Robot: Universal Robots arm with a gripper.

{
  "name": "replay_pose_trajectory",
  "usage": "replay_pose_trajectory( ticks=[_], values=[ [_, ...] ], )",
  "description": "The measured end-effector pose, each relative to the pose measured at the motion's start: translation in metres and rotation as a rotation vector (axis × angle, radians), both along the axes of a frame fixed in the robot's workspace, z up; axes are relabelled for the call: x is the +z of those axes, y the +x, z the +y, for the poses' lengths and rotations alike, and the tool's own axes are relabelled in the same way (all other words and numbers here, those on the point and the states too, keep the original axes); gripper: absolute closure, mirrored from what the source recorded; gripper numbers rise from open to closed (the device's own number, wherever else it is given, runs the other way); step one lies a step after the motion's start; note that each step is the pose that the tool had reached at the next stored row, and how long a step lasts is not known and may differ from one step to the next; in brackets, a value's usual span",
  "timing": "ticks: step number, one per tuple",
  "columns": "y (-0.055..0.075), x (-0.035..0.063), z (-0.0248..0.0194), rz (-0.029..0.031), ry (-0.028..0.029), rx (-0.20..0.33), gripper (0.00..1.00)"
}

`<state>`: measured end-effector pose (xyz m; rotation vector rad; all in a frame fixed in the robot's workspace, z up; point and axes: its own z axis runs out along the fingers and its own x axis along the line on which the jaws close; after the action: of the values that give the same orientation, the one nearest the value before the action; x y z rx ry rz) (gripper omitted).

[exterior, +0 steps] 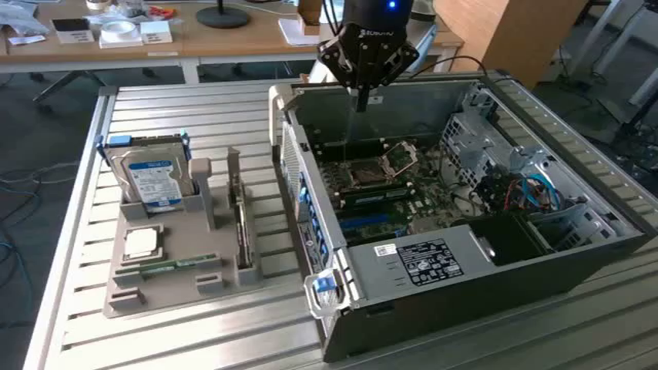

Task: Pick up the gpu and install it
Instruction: 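Reach for the gpu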

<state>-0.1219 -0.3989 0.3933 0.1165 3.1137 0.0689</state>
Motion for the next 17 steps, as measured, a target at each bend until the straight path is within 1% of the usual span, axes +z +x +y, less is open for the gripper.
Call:
replay_pose_trajectory(
  ticks=[12, 14, 17],
  values=[
    [-0.0001, 0.0000, 0.0000, -0.0001, 0.0000, 0.000, 0.89],
    [-0.0017, -0.0001, 0.0000, -0.0001, 0.0001, 0.000, 0.89],
    [-0.0079, -0.0001, 0.0000, -0.0001, 0.0000, 0.000, 0.89]
  ],
)
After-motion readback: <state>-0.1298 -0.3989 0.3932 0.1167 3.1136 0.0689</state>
